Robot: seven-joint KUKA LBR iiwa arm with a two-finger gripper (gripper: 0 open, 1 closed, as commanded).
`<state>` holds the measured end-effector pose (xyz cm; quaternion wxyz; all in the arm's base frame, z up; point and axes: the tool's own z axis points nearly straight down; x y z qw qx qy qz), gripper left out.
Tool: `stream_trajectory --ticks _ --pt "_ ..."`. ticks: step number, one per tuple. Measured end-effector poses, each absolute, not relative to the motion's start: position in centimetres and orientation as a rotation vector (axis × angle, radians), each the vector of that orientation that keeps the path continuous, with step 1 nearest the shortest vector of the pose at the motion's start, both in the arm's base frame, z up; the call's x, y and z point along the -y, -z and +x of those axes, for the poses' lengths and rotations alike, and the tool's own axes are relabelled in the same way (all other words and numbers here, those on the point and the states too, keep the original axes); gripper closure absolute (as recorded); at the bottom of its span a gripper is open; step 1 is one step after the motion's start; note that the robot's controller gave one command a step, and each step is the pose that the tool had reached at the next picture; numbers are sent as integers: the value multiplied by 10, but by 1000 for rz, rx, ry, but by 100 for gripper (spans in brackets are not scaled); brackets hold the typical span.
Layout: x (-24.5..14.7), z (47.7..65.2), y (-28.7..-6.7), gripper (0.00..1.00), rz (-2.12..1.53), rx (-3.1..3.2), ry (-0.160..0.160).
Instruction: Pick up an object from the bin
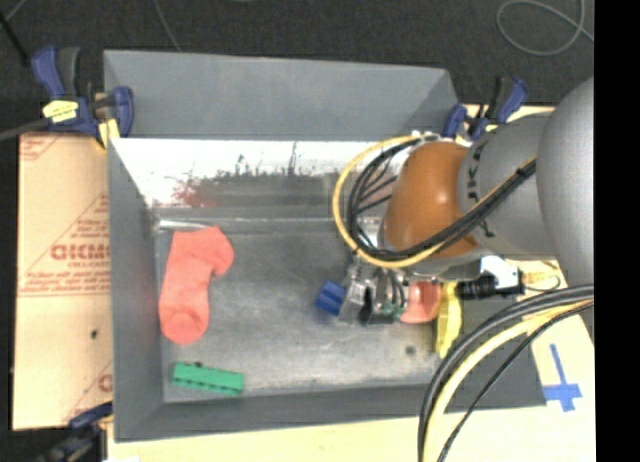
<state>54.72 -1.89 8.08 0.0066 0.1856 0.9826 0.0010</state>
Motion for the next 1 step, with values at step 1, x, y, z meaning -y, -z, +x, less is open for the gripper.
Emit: stream_trajectory --ticks 1 --pt "19 547 -89 100 580 -3073 -4"
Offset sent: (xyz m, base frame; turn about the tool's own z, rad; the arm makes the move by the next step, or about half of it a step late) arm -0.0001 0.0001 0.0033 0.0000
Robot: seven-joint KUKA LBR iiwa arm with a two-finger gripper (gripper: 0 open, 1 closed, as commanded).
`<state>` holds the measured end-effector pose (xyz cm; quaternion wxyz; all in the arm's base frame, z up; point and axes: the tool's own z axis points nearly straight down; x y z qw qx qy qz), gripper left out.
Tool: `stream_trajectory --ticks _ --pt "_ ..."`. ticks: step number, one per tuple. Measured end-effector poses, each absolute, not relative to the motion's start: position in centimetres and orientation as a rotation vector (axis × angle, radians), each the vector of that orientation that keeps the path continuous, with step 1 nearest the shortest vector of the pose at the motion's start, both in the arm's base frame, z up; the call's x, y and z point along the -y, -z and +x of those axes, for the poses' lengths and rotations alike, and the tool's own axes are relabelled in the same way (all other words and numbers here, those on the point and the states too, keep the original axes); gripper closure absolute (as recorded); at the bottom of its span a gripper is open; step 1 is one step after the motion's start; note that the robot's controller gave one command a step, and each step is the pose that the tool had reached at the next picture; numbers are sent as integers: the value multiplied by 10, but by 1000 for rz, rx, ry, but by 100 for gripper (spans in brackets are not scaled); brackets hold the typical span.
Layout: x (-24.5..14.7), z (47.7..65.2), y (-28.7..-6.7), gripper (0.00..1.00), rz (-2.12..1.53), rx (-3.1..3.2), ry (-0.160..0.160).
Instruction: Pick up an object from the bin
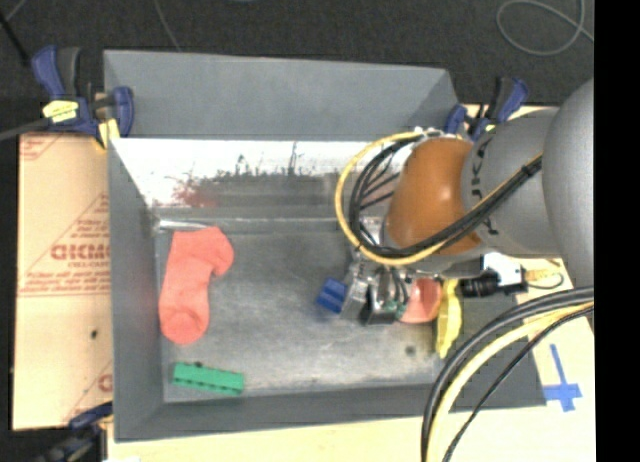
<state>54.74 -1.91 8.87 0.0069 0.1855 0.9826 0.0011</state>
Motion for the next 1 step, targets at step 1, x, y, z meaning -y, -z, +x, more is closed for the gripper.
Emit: stream_trajectory --ticks 1 --pt "19 548 -95 100 579 -3072 -4"
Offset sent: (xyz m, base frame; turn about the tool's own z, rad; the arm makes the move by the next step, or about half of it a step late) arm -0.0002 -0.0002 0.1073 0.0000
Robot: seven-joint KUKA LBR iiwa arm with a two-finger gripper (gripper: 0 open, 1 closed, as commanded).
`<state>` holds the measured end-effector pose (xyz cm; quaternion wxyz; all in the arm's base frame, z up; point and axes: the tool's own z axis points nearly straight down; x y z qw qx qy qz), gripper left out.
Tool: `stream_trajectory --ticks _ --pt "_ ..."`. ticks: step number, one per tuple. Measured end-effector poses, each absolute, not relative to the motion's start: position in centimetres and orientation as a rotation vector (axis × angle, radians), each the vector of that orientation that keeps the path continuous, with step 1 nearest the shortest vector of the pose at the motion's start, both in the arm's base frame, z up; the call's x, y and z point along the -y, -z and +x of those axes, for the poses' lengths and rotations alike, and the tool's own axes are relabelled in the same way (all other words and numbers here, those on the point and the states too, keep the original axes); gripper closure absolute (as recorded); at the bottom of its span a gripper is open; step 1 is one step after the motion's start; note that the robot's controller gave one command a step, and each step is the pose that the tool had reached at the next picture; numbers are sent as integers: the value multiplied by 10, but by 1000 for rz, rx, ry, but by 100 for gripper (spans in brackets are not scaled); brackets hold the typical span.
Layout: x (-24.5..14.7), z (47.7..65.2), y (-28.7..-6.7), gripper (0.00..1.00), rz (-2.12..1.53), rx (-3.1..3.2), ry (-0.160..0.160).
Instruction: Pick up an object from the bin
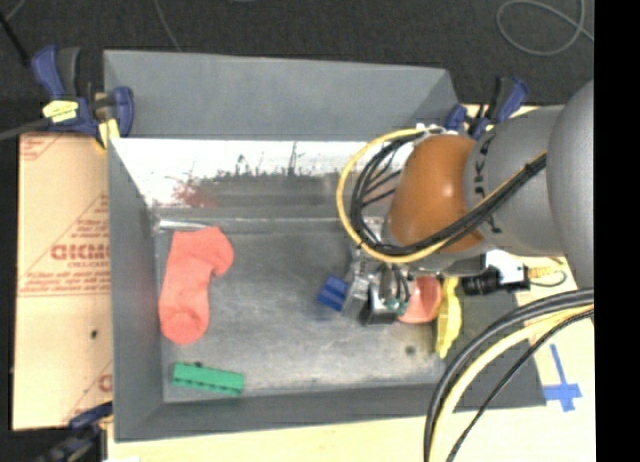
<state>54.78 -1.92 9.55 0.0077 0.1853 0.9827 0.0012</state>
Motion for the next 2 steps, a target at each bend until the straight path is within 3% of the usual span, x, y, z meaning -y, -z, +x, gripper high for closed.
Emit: stream_trajectory --ticks 1,2 --pt "19 546 -104 100 579 -3078 -3" --pt "19 545 -125 100 578 -3083 -2"
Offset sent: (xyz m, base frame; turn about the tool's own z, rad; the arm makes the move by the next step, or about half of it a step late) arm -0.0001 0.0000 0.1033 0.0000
